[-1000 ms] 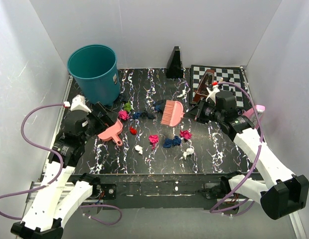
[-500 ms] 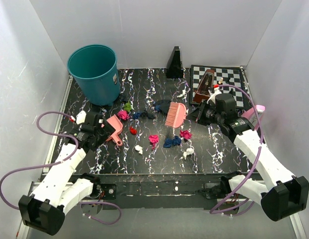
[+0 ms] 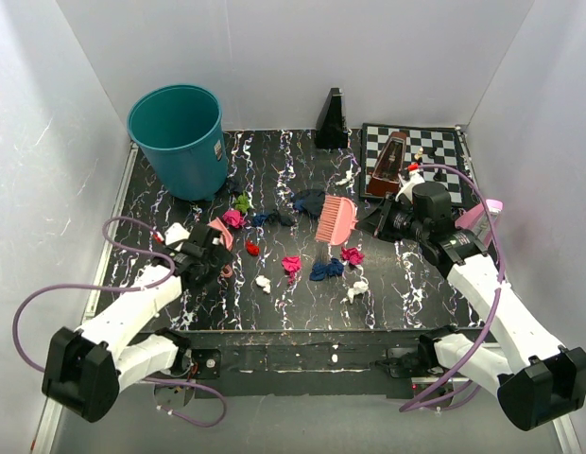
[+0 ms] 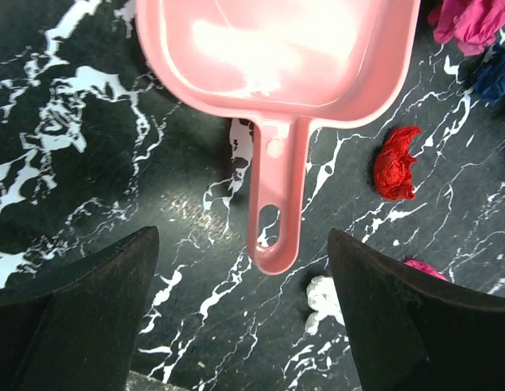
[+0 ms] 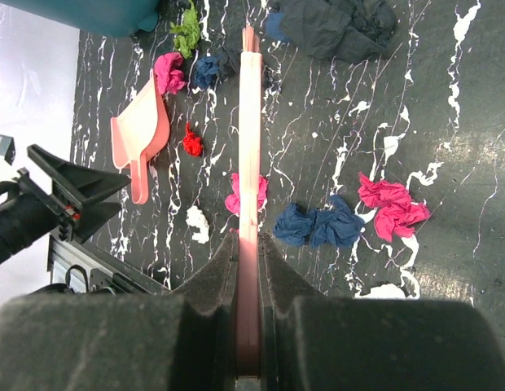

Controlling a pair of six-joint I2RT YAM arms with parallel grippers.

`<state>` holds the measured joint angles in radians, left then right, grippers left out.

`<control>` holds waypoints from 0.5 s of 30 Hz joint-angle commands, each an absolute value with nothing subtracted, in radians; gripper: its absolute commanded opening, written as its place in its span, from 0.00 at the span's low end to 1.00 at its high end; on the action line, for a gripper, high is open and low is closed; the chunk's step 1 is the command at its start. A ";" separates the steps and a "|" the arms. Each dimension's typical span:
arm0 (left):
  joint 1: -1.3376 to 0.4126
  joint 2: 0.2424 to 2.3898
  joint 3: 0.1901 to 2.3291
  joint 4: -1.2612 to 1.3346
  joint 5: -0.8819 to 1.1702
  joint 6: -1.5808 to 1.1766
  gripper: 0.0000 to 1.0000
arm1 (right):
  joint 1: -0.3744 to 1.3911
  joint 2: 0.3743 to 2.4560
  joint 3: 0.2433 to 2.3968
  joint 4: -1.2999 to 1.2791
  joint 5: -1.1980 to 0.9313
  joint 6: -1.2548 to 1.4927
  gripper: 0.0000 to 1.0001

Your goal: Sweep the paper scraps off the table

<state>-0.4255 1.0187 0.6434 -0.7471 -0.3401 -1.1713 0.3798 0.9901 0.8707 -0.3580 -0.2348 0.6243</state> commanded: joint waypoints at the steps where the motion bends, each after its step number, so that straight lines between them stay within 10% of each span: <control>1: -0.495 1.083 0.680 -0.632 -0.459 -1.164 0.85 | 0.374 0.965 0.873 -0.331 -0.242 0.604 0.01; 15: -0.520 1.256 0.680 -0.586 -0.485 -1.187 0.75 | 0.376 0.956 0.850 -0.331 -0.256 0.603 0.01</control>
